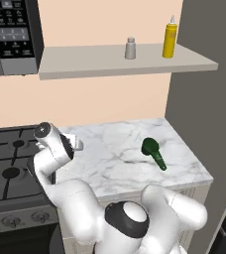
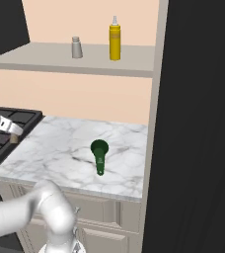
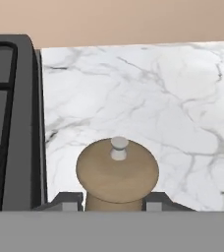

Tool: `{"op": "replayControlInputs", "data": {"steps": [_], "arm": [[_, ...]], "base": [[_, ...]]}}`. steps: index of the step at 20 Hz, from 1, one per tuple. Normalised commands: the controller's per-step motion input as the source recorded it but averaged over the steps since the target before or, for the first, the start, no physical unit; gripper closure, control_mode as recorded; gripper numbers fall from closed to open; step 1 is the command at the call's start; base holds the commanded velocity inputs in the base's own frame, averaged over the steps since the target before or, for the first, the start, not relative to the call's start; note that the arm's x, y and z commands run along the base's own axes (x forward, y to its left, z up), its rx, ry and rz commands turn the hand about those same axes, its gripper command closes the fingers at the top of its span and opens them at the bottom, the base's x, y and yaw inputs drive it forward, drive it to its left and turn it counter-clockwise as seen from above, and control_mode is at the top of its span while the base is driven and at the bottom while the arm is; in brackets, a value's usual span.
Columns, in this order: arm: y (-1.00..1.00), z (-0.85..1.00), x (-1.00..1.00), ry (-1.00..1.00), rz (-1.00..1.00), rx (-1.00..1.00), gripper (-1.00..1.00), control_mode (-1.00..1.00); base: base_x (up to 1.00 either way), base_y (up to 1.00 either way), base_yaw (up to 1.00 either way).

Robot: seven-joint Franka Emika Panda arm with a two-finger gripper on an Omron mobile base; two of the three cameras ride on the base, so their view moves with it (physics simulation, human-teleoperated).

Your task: There are various items on the counter. Only move the condiments/shakers into the cabinet.

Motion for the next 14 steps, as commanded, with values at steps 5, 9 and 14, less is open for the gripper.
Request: {"op": "replayControlInputs", "data": {"steps": [5, 9, 14], "arm": [[-0.43, 1.00, -0.55, -0.26, 0.05, 0.06, 1.00, -1.00], [-0.48, 1.00, -0.50, -0.20, 0.09, 0.04, 1.00, -1.00], [-0.36, 1.00, -0.48, -0.07, 0.12, 0.00, 1.00, -1.00]], "base": [[0.00, 0.00, 0.00], [0.00, 0.00, 0.00], [0.00, 0.00, 0.00]]}}
